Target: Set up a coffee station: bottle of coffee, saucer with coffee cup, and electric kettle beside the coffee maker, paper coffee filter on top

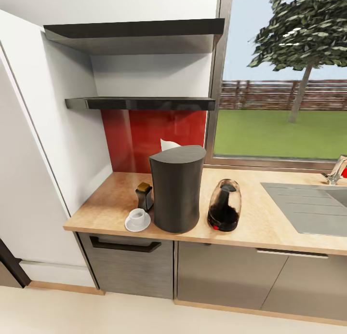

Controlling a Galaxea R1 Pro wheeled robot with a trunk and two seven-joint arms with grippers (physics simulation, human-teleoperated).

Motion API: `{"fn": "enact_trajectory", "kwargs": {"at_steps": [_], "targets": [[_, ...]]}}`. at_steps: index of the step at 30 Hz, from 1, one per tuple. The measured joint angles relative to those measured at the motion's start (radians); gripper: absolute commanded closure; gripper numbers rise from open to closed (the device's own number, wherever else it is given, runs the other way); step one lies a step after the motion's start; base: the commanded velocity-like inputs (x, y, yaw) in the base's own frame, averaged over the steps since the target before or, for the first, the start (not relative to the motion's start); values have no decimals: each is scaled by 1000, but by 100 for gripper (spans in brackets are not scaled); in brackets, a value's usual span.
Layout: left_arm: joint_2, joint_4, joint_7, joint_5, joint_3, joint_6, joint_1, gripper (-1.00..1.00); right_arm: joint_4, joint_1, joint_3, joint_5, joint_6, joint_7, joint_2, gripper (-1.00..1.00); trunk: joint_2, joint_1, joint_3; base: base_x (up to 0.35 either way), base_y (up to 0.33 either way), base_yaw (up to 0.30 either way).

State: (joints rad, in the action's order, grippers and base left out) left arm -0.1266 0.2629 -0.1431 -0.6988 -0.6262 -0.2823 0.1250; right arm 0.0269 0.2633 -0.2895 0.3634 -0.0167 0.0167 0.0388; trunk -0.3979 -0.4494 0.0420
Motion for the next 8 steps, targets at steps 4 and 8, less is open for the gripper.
{"fn": "enact_trajectory", "kwargs": {"at_steps": [4,8], "targets": [[0,1,1,1,0,-2,0,-100,2,0,-1,0,49,0,-1,-100,0,0,0,0,0,0],[3,0,0,2,-1,-4,0,-100,1,0,0,0,52,0,-1,-100,0,0,0,0,0,0]]}}
